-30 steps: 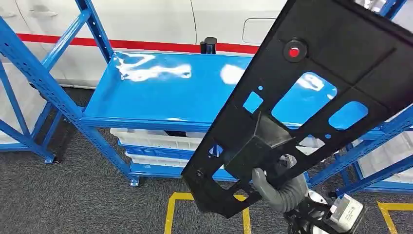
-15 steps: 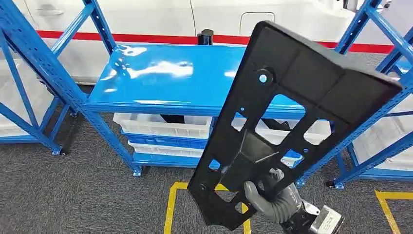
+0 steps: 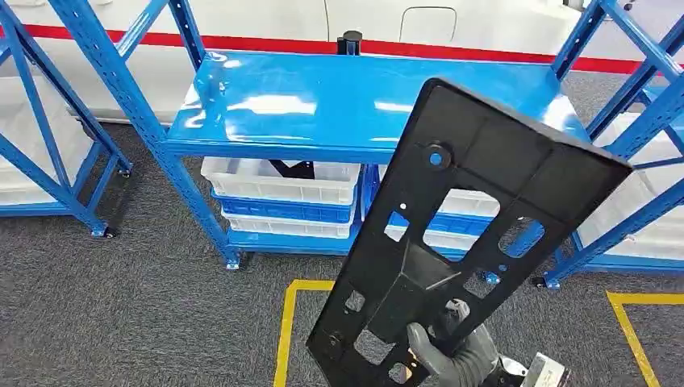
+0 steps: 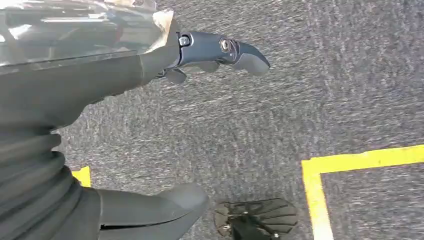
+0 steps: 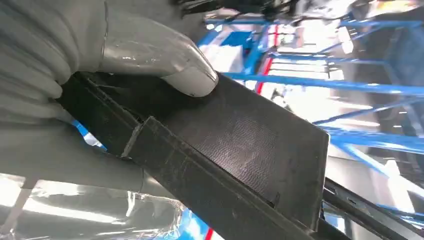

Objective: Take the parts from the cabinet and place them on the table.

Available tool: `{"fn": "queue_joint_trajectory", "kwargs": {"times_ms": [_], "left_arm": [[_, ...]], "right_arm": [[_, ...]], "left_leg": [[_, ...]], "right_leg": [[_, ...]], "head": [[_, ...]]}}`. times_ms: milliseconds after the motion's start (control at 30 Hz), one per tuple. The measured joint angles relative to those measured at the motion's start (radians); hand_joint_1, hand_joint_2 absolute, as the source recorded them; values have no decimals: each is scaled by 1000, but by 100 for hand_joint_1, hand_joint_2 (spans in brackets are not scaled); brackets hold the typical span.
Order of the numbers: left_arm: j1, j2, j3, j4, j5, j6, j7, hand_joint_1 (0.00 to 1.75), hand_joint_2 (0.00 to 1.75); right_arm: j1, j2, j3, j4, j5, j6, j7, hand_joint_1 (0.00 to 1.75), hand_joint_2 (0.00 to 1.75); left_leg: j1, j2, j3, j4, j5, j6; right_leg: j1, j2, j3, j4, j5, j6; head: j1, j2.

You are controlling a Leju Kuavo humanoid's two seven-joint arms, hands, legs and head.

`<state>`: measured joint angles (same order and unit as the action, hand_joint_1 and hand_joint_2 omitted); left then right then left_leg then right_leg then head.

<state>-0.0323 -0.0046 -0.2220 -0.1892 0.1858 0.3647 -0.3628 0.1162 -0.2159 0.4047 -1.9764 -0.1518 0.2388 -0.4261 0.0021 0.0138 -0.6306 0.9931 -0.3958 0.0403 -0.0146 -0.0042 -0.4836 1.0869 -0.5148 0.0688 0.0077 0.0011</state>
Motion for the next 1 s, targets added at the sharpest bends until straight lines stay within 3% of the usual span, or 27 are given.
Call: {"fn": "queue_joint_trajectory", "kwargs": {"times_ms": [33, 67, 133, 167, 200, 267, 300, 333, 367, 400, 433, 467, 500, 533, 567, 633, 667, 700, 733, 767, 800, 833, 867, 900, 933, 967, 1000], "left_arm": [[0, 0, 0, 0, 0, 1, 0, 0, 175], [-1, -2, 0, 0, 0, 3, 0, 0, 175], [-1, -2, 0, 0, 0, 4, 0, 0, 175], [1, -2, 0, 0, 0, 5, 0, 0, 175], [2, -2, 0, 1, 1, 5, 0, 0, 175], [4, -4, 0, 1, 1, 5, -1, 0, 175], [3, -5, 0, 1, 0, 5, -1, 0, 175], [2, -5, 0, 1, 0, 5, -1, 0, 175], [2, -5, 0, 1, -1, 5, 0, 0, 175], [2, -5, 0, 1, -3, 5, 0, 0, 175], [2, -5, 0, 1, -3, 4, 1, 0, 175], [2, -4, 0, 1, -3, 4, 1, 0, 175], [1, -4, 0, 1, -2, 4, 1, 0, 175], [0, -4, 0, 0, -2, 4, 1, 0, 175], [0, -3, 0, 0, -2, 4, 0, 0, 175], [0, -4, 0, 0, 0, 4, 0, 0, 175], [0, -4, 0, 0, 0, 4, -1, 0, 175], [3, -5, 0, 2, 1, 4, -1, 0, 175], [3, -5, 0, 2, 1, 4, 0, 0, 175], [2, -3, 0, 2, 1, 4, 0, 0, 175], [2, -3, 0, 2, 2, 5, 0, 0, 175], [1, -2, 0, 2, 2, 5, 0, 0, 175], [1, -2, 0, 2, 2, 5, 0, 0, 175], [2, -3, 0, 2, 2, 5, 0, 0, 175], [2, -3, 0, 2, 2, 5, 0, 0, 175], [2, -3, 0, 2, 2, 5, 0, 0, 175], [1, -3, 0, 2, 2, 5, 0, 0, 175]], "right_arm": [[-14, 5, -1, -5, -7, 3, 0, 175, 175], [-25, 9, -2, -11, -12, 3, 0, 175, 175], [-35, 16, -6, -14, -15, 3, 0, 175, 175], [-36, 19, -8, -14, -14, 3, -1, 175, 175], [-40, 19, -9, -14, -11, 3, -3, 175, 175], [-56, 27, -9, -15, -11, 3, -4, 175, 175], [-66, 32, -9, -15, -17, 3, -4, 175, 175], [-75, 37, -9, -15, -23, 3, -3, 175, 175], [-81, 41, -9, -15, -30, 5, -2, 175, 175], [-87, 43, -9, -15, -33, 7, -1, 175, 175], [-91, 44, -9, -16, -40, 10, 0, 175, 175], [-93, 44, -9, -17, -45, 11, 0, 175, 175], [-94, 44, -9, -19, -51, 12, 0, 175, 175], [-97, 44, -9, -21, -57, 13, 0, 175, 175], [-101, 44, -9, -23, -62, 13, -1, 175, 175], [-107, 44, -9, -24, -71, 13, -4, 175, 175], [-106, 44, -9, -24, -77, 14, -4, 175, 175], [-106, 43, -10, -23, -80, 15, -5, 175, 175], [-107, 43, -10, -23, -83, 16, -5, 175, 175], [-106, 42, -10, -23, -85, 18, -6, 175, 175], [-107, 43, -10, -23, -86, 18, -5, 175, 175], [-107, 42, -11, -23, -87, 19, -6, 175, 175], [-106, 42, -10, -21, -88, 19, -6, 175, 175], [-107, 43, -10, -19, -88, 19, -6, 175, 175], [-106, 42, -10, -18, -89, 19, -6, 175, 175], [-107, 43, -10, -18, -90, 19, -5, 175, 175], [-108, 42, -10, -18, -91, 20, -6, 175, 175]], "left_leg": [[-6, 0, -9, 5, 7, -6], [-6, 1, -12, 6, 19, -11], [-2, 0, -14, 1, 40, -20], [-3, -2, -17, 1, 47, -28], [5, -7, -25, 12, 23, -34], [8, -11, -55, 109, -110, -43], [9, -13, -73, 191, -174, -48], [10, -13, -84, 261, -203, -52], [11, -13, -85, 308, -199, -54], [12, -13, -72, 319, -169, -56], [15, -13, -38, 295, -121, -56], [18, -13, 13, 236, -86, -55], [21, -13, 82, 147, -81, -54], [20, -17, 142, 60, -119, -54], [15, -22, 164, 12, -137, -47], [6, -22, 147, 12, -138, -36], [4, -21, 138, 9, -128, -22], [10, -14, 122, 4, -112, -5], [8, -13, 107, 4, -102, 2], [8, -10, 93, 4, -88, 11], [6, -9, 76, 4, -74, 13], [5, -8, 57, 5, -59, 13], [3, -6, 39, 5, -44, 14], [3, -5, 24, 7, -29, 13], [3, -4, 6, 8, -15, 11], [3, -4, -11, 8, -1, 8], [3, -4, -26, 8, 12, 4]], "right_leg": [[5, 1, 72, -104, -32, -13], [10, 3, 91, -147, -51, -21], [16, 3, 69, -132, -45, -28], [10, 2, 62, -133, -35, -39], [-5, -3, 54, -134, -23, -50], [-1, -6, 29, -133, 1, -72], [1, -6, 12, -133, 16, -72], [2, -6, -4, -132, 28, -72], [2, -6, -16, -129, 40, -69], [2, -7, -31, -126, 51, -66], [2, -7, -53, -119, 63, -61], [0, -7, -72, -110, 71, -55], [-1, -6, -88, -100, 77, -51], [3, -7, -99, -90, 81, -45], [6, -8, -107, -83, 86, -37], [3, -12, -121, -84, 108, -20], [3, -12, -124, -86, 118, -13], [3, -11, -134, -75, 109, -9], [1, -8, -150, -50, 68, -17], [2, -7, -174, 2, 12, -29], [2, -5, -193, 76, -45, -39], [2, -3, -206, 153, -86, -42], [2, -2, -210, 211, -97, -35], [2, -1, -199, 233, -83, -23], [2, -1, -171, 218, -52, -10], [2, -1, -126, 171, -21, 1], [2, -1, -61, 91, -6, 3]], "head": [[1, 0], [-3, 0], [-2, 0], [-2, 0], [-2, 0], [-9, 0], [-7, 0], [-9, 0], [-7, 0], [-8, 0], [-8, 0], [-8, 0], [-9, 0], [-9, 0], [-7, 0], [-10, 0], [-7, 0], [-8, 0], [-9, 0], [-4, 0], [-3, 0], [-3, 0], [-3, 0], [-3, 0], [-3, 0], [-3, 0], [-3, 0]]}}
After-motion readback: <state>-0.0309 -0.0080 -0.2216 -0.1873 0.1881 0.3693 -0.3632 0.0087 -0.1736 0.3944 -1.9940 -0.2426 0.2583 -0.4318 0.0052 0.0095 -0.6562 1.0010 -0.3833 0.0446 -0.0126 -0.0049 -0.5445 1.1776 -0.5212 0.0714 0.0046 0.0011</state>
